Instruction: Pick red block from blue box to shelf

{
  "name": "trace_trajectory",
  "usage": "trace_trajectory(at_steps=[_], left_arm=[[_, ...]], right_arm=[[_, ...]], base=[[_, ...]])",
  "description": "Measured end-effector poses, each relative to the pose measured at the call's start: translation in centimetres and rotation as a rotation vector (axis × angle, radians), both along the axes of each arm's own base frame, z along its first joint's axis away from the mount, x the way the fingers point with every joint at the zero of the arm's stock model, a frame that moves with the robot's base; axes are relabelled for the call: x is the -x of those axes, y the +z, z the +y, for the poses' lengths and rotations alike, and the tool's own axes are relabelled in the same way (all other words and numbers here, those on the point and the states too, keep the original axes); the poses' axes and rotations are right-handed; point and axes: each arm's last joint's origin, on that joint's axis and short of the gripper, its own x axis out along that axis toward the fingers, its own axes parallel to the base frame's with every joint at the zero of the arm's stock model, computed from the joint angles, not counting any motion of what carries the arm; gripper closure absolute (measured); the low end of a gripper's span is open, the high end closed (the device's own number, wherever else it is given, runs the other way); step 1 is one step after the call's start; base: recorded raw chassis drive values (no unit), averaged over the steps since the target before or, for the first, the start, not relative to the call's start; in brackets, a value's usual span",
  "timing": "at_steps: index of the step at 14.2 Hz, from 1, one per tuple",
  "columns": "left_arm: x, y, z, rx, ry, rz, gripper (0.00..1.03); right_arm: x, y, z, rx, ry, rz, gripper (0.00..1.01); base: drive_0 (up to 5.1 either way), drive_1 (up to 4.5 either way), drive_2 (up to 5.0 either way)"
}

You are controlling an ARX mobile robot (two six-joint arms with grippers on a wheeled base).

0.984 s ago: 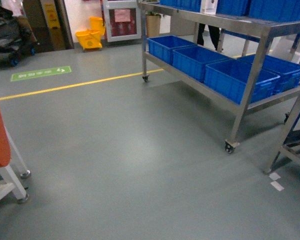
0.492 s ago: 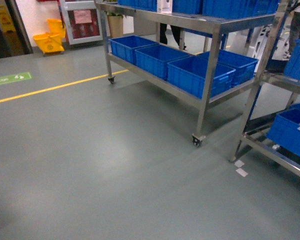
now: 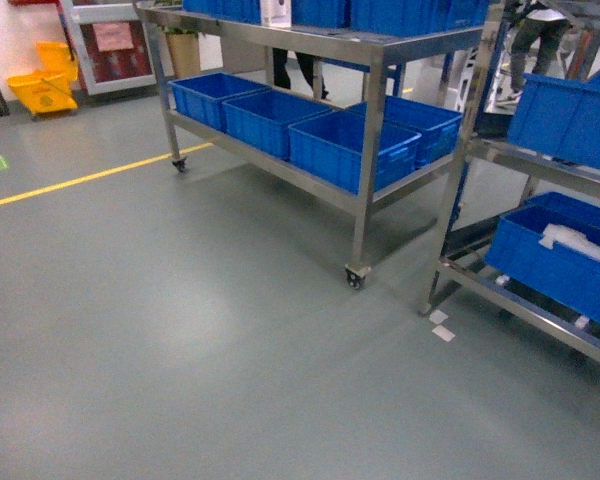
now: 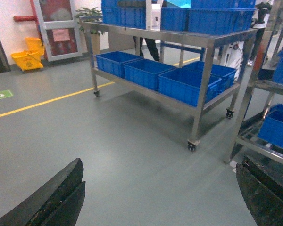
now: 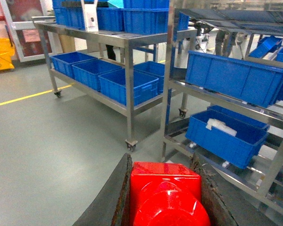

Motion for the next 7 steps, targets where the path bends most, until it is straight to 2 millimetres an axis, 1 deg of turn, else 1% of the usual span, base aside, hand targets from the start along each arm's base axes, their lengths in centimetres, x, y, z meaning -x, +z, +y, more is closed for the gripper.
trace_trajectory(at_steps=[7], left_arm=[[0.00, 0.00, 0.00, 0.000, 0.000, 0.000, 0.05]], right_arm=[[0.00, 0.00, 0.00, 0.000, 0.000, 0.000, 0.72]], base=[[-1.5, -1.51, -1.5]])
